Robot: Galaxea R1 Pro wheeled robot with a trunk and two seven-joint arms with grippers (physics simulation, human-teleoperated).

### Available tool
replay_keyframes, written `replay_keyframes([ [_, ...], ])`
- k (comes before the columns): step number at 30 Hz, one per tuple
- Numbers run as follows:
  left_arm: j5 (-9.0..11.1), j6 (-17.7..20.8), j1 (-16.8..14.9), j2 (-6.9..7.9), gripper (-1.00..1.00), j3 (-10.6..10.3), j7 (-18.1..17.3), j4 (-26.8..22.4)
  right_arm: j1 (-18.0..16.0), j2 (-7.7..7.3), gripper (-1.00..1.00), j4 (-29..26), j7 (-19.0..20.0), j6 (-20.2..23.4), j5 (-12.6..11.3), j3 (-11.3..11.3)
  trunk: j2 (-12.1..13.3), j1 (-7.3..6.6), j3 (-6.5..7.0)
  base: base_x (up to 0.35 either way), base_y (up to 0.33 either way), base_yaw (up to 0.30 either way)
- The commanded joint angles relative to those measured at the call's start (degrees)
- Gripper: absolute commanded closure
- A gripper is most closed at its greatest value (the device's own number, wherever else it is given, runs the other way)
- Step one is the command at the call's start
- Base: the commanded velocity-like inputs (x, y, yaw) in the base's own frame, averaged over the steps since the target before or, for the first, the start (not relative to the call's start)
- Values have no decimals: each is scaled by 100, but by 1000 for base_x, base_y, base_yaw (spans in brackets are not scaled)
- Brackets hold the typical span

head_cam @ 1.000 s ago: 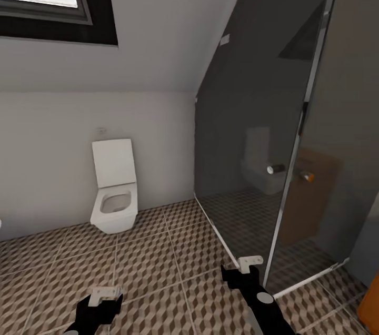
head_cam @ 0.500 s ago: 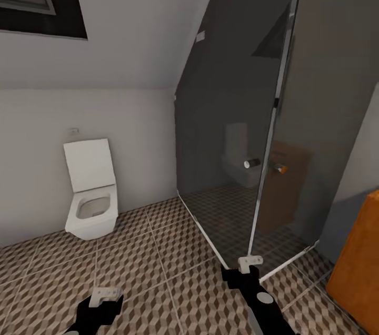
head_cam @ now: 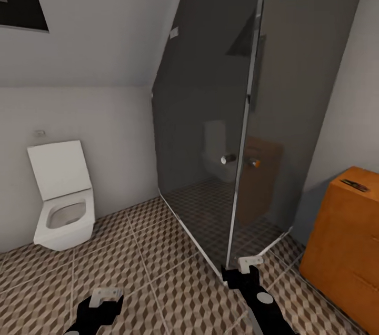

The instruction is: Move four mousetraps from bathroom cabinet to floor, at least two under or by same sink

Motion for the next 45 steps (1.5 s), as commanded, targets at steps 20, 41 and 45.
replay_keyframes([
  [20,-1,24,-2,-60,-100,-69,12,30,-4,-1,-100,27,-35,26,3,14,-4,0,-99,0,0,-273],
  [41,-6,24,-1,-75,-100,-77,11,41,-4,-1,-100,28,-35,26,4,14,-4,0,-193,0,0,-273],
  [45,-6,24,-2,-76,-100,-81,11,41,-4,-1,-100,28,-35,26,2,15,-4,0,-209,0,0,-275],
])
